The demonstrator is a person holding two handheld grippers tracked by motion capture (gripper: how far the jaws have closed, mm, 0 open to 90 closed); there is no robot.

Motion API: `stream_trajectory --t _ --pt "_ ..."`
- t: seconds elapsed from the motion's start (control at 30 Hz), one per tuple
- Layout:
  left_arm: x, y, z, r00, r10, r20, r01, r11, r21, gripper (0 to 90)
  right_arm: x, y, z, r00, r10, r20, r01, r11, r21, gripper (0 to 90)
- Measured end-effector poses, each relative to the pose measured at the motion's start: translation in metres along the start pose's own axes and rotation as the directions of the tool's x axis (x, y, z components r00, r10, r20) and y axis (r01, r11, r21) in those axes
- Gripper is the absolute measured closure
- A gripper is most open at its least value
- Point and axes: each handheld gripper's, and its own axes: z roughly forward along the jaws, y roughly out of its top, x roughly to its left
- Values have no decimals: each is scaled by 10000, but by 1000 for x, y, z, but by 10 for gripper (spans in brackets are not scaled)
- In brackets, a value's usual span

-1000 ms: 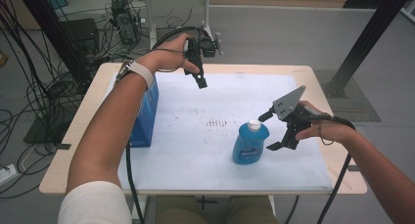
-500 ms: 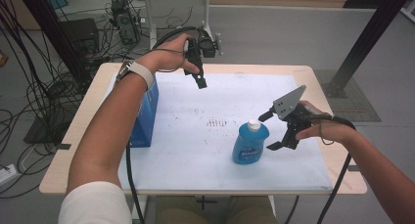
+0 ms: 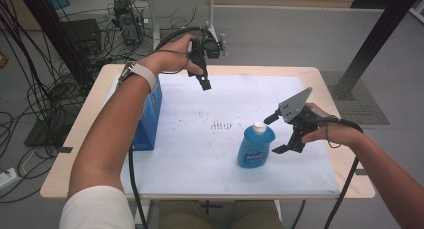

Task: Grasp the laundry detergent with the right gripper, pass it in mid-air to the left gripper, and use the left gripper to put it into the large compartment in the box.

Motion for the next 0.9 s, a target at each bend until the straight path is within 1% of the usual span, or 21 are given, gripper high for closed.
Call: stream_trajectory --t 0.9 --pt "0 0 0 10000 12 -19 -12 10000 21 99 -1 -1 1 10000 23 58 -22 10000 -26 48"
